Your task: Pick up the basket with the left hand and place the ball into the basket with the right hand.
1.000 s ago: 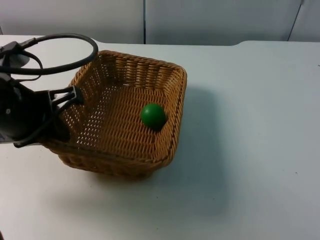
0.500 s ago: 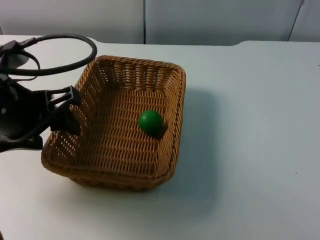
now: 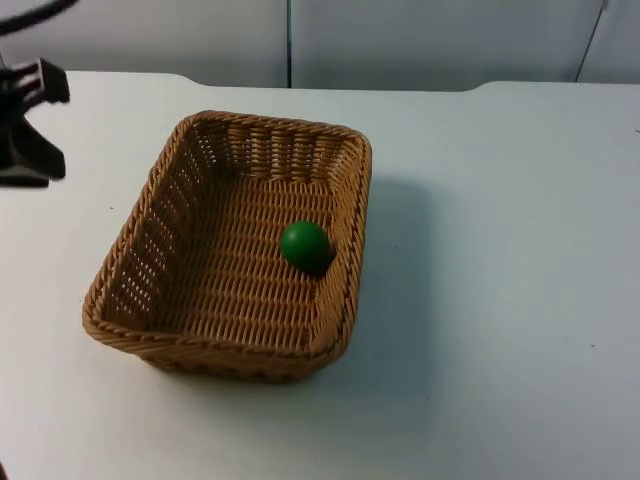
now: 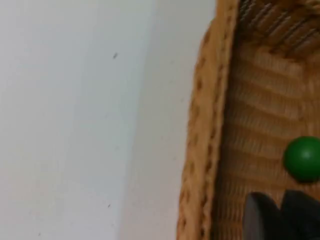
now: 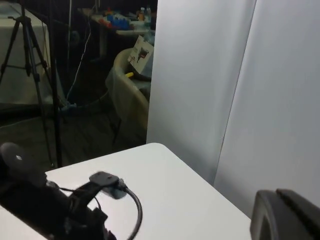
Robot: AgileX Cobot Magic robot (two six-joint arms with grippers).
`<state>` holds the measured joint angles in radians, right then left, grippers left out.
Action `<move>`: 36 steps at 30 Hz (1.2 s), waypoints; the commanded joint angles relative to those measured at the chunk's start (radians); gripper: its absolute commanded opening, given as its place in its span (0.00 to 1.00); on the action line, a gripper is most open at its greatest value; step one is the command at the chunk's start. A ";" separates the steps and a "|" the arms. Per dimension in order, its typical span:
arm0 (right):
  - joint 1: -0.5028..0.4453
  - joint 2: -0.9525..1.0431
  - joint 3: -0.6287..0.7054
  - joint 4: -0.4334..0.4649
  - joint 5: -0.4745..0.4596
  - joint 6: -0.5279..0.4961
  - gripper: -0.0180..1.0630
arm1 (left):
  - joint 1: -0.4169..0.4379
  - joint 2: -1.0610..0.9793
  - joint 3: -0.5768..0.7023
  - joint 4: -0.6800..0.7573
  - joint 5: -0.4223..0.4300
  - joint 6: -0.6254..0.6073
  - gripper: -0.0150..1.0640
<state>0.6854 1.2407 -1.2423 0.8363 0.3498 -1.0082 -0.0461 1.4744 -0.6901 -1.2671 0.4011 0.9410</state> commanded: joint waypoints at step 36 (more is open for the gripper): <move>0.001 -0.006 -0.007 -0.876 0.245 0.722 0.01 | 0.003 -1.466 0.126 1.142 0.679 -0.793 0.01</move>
<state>0.6854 1.2407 -1.2423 0.1564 0.4951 -0.4490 -0.0461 0.0581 -0.5699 -0.1435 1.0648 0.1797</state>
